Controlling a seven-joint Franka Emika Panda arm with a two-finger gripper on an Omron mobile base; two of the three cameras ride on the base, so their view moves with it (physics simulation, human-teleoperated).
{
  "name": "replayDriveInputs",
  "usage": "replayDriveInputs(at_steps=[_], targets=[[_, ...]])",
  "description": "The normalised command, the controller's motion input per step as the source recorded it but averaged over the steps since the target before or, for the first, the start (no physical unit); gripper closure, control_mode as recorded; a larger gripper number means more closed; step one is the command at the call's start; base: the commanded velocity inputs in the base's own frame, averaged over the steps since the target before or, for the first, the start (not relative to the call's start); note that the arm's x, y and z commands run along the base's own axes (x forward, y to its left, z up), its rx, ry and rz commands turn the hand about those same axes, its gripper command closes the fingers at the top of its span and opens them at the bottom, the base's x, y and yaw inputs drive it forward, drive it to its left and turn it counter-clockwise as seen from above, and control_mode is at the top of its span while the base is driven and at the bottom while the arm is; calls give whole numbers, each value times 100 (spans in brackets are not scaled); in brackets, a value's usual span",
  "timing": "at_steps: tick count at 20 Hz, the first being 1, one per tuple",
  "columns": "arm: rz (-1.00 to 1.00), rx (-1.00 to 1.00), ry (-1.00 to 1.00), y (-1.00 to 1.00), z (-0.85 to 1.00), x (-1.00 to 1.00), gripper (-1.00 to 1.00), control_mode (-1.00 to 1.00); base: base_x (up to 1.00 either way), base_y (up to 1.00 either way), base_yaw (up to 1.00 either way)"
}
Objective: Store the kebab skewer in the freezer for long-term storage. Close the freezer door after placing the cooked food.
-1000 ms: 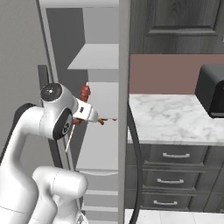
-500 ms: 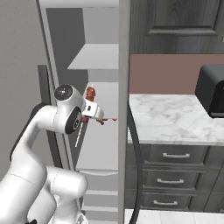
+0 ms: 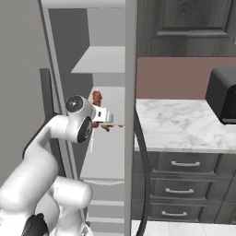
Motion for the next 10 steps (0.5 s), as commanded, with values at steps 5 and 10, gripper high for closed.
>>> replayDriveInputs(at_steps=[5, 10], targets=[[0, 0, 0, 0, 0, 38, 100, -100, 0, 0, 0], [0, 0, 0, 0, -2, 46, 100, -100, 0, 0, 0]])
